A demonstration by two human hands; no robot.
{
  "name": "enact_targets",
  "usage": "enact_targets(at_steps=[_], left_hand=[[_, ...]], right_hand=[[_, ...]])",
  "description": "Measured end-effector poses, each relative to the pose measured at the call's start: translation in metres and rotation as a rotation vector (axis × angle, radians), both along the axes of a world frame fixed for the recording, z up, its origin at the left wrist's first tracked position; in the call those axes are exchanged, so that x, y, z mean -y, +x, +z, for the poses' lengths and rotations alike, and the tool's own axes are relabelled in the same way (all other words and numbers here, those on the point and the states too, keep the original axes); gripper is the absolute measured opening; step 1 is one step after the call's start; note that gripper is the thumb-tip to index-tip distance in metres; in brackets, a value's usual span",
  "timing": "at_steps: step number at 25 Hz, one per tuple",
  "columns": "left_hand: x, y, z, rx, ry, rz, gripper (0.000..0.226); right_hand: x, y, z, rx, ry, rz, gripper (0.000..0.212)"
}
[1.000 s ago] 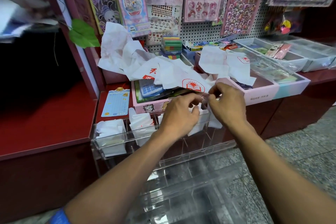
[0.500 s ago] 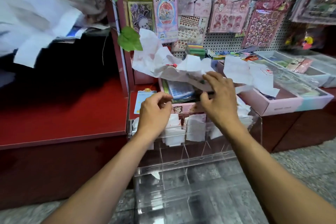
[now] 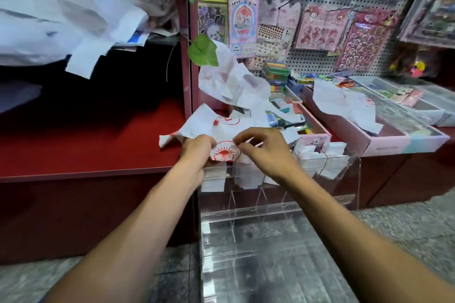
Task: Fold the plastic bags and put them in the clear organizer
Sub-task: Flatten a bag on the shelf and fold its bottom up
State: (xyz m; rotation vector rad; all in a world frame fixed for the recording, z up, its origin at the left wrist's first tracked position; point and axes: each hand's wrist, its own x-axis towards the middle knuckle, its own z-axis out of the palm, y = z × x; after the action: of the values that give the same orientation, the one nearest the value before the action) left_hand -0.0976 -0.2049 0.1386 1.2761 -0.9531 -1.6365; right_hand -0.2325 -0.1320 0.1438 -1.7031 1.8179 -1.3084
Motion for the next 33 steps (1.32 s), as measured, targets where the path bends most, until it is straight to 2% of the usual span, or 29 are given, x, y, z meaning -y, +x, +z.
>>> enact_targets(at_steps=[2,5,7,10,12,15,18,19,22,24,25,26,28,29,31,33], left_hand=[[0.003,0.016,-0.001,0.039,-0.003,0.014,0.042],[0.012,0.043,-0.003,0.150,-0.040,0.072,0.027],[0.016,0.060,-0.006,0.210,-0.074,0.089,0.023],[0.020,0.085,-0.010,0.273,-0.093,0.105,0.026],[0.023,0.101,-0.011,0.294,-0.097,0.142,0.028],[0.028,0.125,-0.017,0.339,-0.072,0.192,0.025],[0.031,0.147,-0.019,0.386,-0.048,0.227,0.028],[0.033,0.153,-0.020,0.388,-0.045,0.242,0.029],[0.037,0.164,-0.018,0.374,-0.059,0.302,0.026],[0.043,0.164,-0.019,0.341,-0.055,0.321,0.025],[0.045,0.165,-0.021,0.319,-0.051,0.327,0.027],[0.046,0.164,-0.022,0.298,-0.046,0.324,0.030],[0.049,0.155,-0.023,0.270,-0.041,0.302,0.032],[0.049,0.149,-0.023,0.254,-0.042,0.291,0.029],[0.047,0.135,-0.021,0.207,-0.050,0.266,0.020],[0.045,0.122,-0.018,0.156,-0.054,0.240,0.019]], right_hand=[[0.005,-0.002,0.001,0.008,-0.055,-0.201,0.022],[0.014,-0.003,-0.001,-0.036,-0.024,-0.354,0.034],[0.021,-0.001,-0.003,0.019,0.066,-0.320,0.040],[0.033,0.015,-0.005,-0.016,0.176,-0.182,0.041],[0.042,0.031,-0.008,-0.108,0.288,-0.107,0.044],[0.054,0.054,-0.017,-0.411,0.493,-0.056,0.058],[0.066,0.071,-0.024,-0.453,0.562,-0.004,0.071],[0.069,0.076,-0.026,-0.445,0.547,-0.008,0.068],[0.078,0.083,-0.029,-0.479,0.334,-0.106,0.033],[0.082,0.081,-0.026,-0.460,0.202,-0.175,0.018],[0.083,0.078,-0.022,-0.383,0.147,-0.200,0.009],[0.083,0.075,-0.015,-0.215,0.097,-0.223,0.010],[0.079,0.062,0.008,0.337,-0.041,-0.302,0.031],[0.078,0.051,0.021,0.608,-0.132,-0.366,0.035],[0.077,0.025,0.043,0.975,-0.276,-0.456,0.026],[0.077,0.003,0.055,1.205,-0.349,-0.428,0.010]])
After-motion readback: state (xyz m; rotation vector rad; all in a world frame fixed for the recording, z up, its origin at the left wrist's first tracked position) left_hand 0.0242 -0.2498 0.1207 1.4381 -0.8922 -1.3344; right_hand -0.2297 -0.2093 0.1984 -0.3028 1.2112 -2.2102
